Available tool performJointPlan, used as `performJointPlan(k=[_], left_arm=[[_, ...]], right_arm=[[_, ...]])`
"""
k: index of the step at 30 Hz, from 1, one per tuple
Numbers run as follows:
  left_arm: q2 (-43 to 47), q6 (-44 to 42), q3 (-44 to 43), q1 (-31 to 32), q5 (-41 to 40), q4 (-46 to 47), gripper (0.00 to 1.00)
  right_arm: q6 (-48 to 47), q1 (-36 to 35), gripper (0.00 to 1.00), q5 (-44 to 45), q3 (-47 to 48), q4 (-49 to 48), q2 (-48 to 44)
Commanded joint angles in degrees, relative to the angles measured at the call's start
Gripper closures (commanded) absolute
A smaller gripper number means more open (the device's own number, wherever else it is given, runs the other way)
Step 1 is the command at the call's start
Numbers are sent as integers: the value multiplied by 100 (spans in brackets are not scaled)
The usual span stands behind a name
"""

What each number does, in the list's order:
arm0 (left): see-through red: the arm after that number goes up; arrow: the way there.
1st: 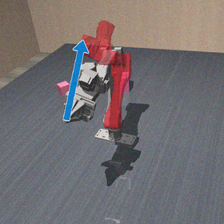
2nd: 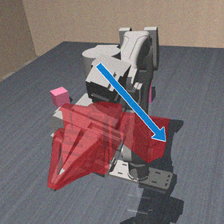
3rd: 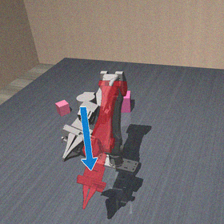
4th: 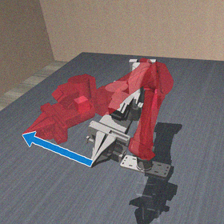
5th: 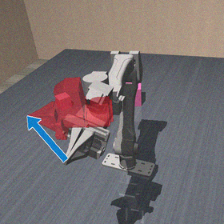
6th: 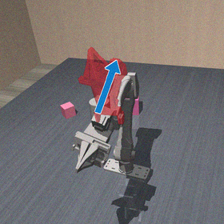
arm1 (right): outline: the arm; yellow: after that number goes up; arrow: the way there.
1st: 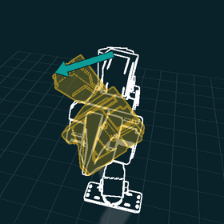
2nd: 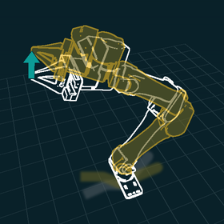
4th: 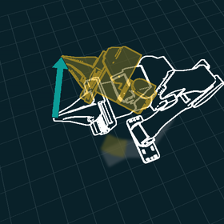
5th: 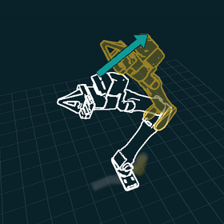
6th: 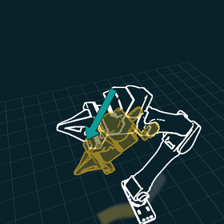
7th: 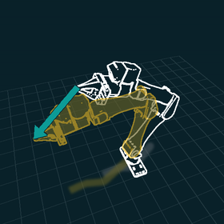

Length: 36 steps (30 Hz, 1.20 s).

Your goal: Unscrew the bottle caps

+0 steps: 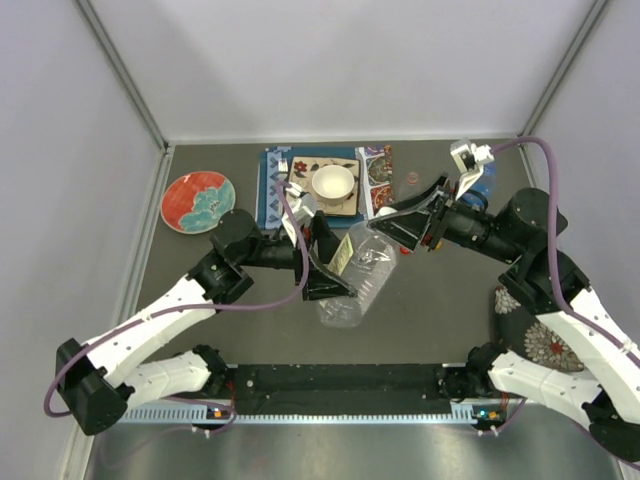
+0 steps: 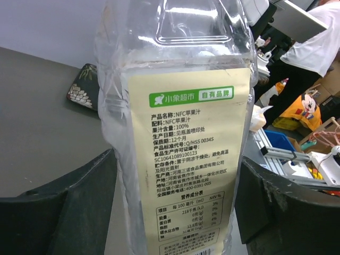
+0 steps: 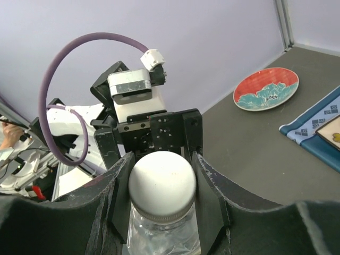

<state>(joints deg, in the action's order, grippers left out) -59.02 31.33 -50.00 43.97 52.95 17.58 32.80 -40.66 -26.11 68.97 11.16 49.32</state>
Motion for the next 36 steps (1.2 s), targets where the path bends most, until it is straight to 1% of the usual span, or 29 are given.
performJointPlan(k=[1, 4, 7, 11, 12, 13, 16, 18, 19, 21, 22, 25, 27, 28, 30, 31, 33, 34, 35, 36], left_arm=[[-153, 5, -115, 24, 277, 369, 35], [-144, -153, -115, 24, 242, 202, 48], [-57, -442, -142, 33, 6, -175, 50], [162, -707, -115, 33, -320, -413, 54], [198, -768, -107, 33, -416, -466, 56], [233, -873, -98, 33, -487, -519, 57], [374, -1102, -115, 33, -794, -765, 62], [462, -1243, -133, 51, -1031, -967, 64], [488, -1409, -177, 68, -1145, -1063, 66], [559, -1716, -247, 138, -1478, -1431, 67], [567, -1823, -326, 173, -1628, -1572, 68], [611, -2148, -440, 340, -2112, -1977, 71], [620, -2402, -493, 533, -2437, -2135, 73], [620, -2491, -554, 612, -2786, -2276, 73], [594, -2762, -607, 884, -3166, -2417, 74], [585, -2842, -651, 981, -3577, -2522, 75], [550, -3053, -687, 1253, -3992, -2593, 75], [533, -3089, -704, 1342, -4168, -2628, 75], [515, -3089, -713, 1412, -4509, -2646, 76], [506, -3255, -722, 1544, -4643, -2655, 77]], right_arm=[[8, -143, 100, -184, 38, -325, 16], [-176, -231, 100, -62, 117, -79, 51], [-387, -371, 100, 228, 169, 211, 16], [-441, -398, 100, 448, 134, 369, -71], [-441, -398, 95, 518, 134, 387, -115], [-423, -407, 80, 545, 126, 431, -124], [-423, -407, 57, 642, 187, 492, -168], [-423, -407, 51, 729, 283, 563, -160], [-441, -407, 43, 765, 319, 598, -142], [-449, -407, 37, 922, 441, 747, -133], [-458, -398, 32, 993, 529, 791, -107], [-432, -407, 26, 1274, 740, 1002, -11], [-397, -398, 25, 1519, 854, 1160, 51], [-345, -398, 24, 1608, 959, 1221, 86], [-292, -407, 24, 1897, 1100, 1484, 227], [-230, -398, 24, 1995, 1275, 1608, 305], [-177, -407, 24, 2231, 1417, 1923, 490], [-116, -407, 25, 2294, 1478, 1977, 526], [-89, -407, 26, 2338, 1488, 2021, 552], [-54, -398, 27, 2460, 1479, 2048, 587]])
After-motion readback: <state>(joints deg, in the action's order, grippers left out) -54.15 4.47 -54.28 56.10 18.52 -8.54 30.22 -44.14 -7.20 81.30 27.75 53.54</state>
